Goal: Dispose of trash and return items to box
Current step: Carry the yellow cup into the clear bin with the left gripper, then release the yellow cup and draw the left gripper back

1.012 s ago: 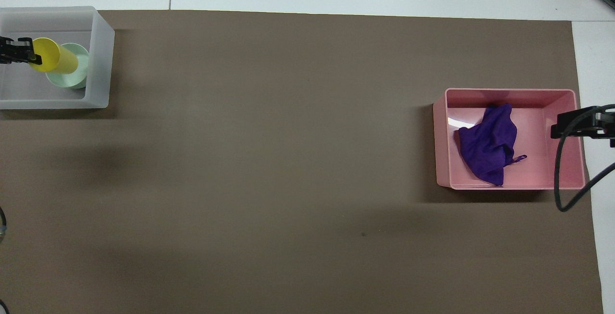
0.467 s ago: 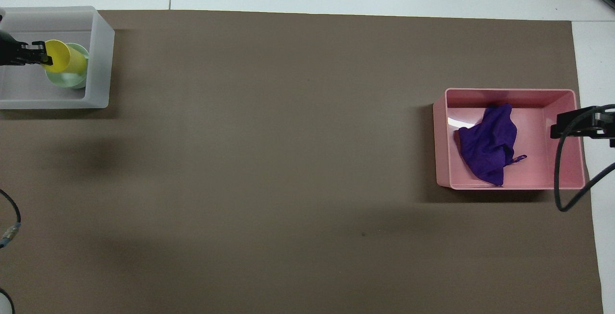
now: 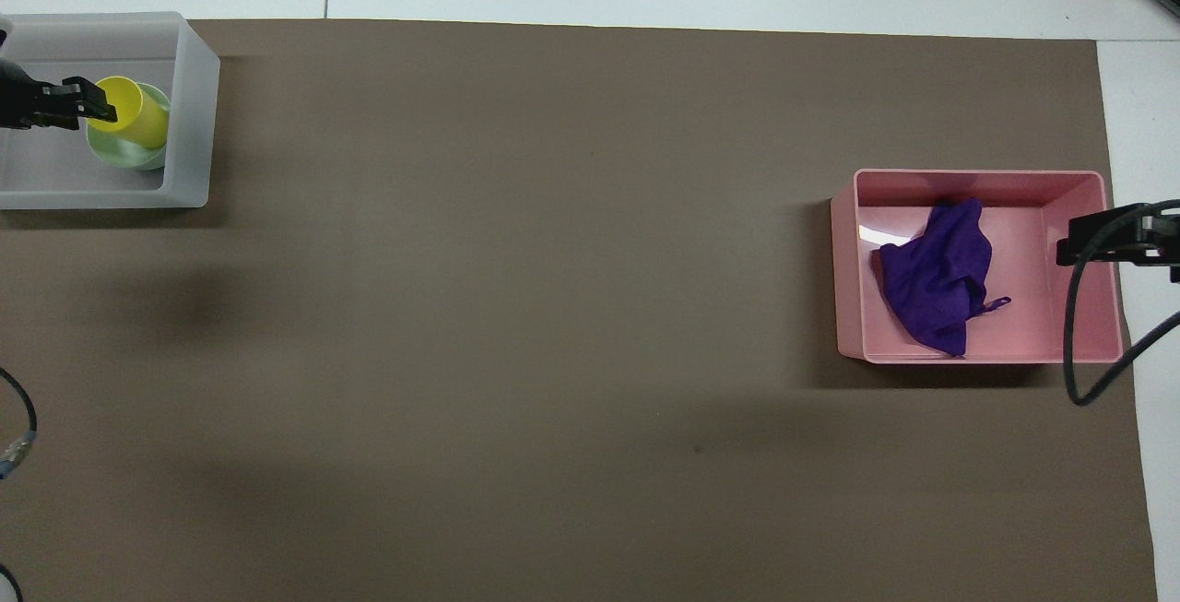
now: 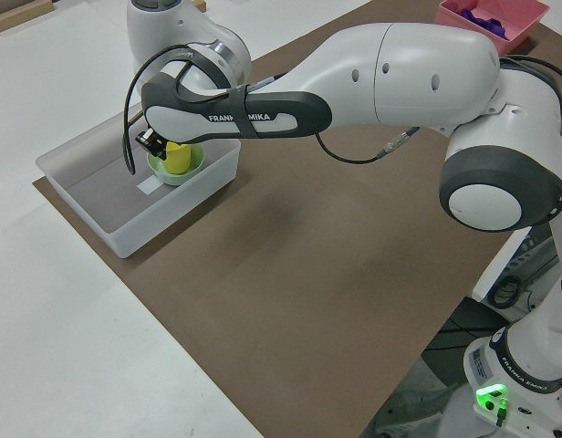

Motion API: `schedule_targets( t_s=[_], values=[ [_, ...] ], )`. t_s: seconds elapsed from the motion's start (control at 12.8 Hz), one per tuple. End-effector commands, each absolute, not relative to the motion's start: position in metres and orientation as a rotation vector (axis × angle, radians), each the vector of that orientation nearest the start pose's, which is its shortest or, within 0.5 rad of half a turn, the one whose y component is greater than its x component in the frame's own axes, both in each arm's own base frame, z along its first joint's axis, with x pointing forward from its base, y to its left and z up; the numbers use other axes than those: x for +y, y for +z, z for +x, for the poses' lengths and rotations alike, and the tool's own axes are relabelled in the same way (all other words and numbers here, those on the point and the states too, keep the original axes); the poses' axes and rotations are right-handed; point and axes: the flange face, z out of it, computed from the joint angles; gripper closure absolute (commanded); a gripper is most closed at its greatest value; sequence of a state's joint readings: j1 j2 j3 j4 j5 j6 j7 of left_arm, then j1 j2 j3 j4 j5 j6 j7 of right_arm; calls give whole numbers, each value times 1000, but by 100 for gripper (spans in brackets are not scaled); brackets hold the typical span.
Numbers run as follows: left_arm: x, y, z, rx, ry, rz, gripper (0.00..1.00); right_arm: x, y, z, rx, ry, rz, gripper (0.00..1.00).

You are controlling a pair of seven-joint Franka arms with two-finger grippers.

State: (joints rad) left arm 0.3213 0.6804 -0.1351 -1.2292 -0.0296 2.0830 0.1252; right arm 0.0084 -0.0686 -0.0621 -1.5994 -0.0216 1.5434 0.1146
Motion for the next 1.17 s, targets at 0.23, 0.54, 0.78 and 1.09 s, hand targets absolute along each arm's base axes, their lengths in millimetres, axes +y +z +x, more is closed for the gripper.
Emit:
schedule_targets(
  t_s=[0.23, 0.54, 0.78, 1.09],
  values=[
    [87, 498, 696, 56, -366, -3159, 0, -35, 646, 523, 238, -8, -3152, 0],
    [19, 560, 639, 198, -308, -3144, 0, -35, 646, 523, 234, -5, -3153, 0],
    [-10, 604, 603, 267, -232, -3140, 0, -35, 646, 523, 203, -7, -3159, 0],
    [-29, 627, 574, 323, -109, -3140, 0, -38, 646, 523, 205, -5, -3157, 0]
  ],
)
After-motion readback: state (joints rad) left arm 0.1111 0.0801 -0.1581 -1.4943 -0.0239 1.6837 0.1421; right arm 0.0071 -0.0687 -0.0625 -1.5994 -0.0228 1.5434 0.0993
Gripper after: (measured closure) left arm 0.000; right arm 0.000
